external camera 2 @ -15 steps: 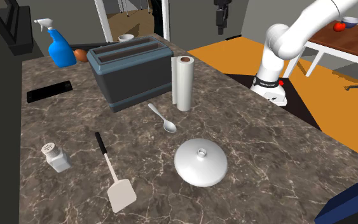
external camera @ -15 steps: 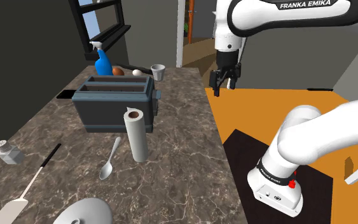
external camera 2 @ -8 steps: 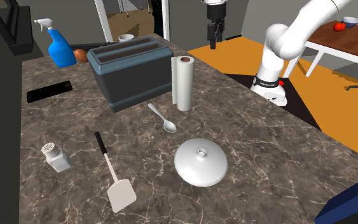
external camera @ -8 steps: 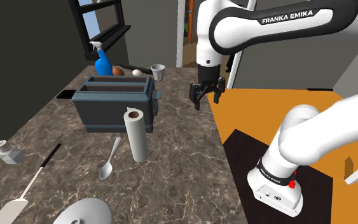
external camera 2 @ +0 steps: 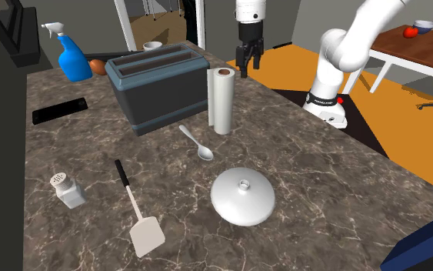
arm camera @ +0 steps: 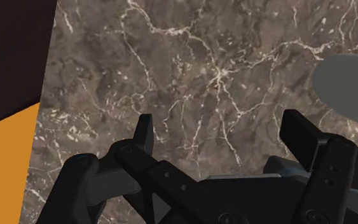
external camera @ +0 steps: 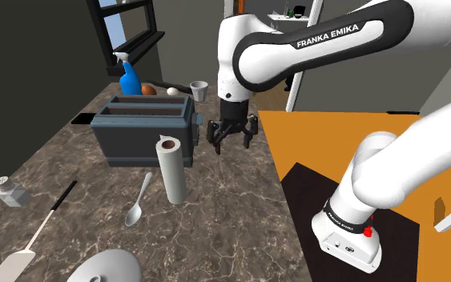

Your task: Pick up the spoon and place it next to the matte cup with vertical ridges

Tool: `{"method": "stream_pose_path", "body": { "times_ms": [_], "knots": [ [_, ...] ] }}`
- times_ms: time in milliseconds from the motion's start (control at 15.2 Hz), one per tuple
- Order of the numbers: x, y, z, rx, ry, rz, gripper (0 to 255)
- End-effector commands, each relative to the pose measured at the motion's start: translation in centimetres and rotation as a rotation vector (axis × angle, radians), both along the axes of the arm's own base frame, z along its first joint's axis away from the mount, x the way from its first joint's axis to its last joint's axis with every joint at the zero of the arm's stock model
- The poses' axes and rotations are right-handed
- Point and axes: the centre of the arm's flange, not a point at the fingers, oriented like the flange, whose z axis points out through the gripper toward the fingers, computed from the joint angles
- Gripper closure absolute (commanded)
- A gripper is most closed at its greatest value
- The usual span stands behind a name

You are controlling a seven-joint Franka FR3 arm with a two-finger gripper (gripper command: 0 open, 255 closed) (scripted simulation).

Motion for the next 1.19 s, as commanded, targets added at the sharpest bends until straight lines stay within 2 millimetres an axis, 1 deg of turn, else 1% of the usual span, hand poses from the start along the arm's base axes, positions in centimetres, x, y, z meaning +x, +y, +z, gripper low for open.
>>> {"method": "stream_pose_path", "body": {
  "times_ms": [0,528,1122],
  "knots": [
    [1.0,2.1,-1.2,0.009,-0.007,-0.035,0],
    [5.9,9.9,-4.3,0.041,-0.031,-0.165,0],
    [12.5,18.0,-7.5,0.076,-0.059,-0.311,0]
  ]
}}
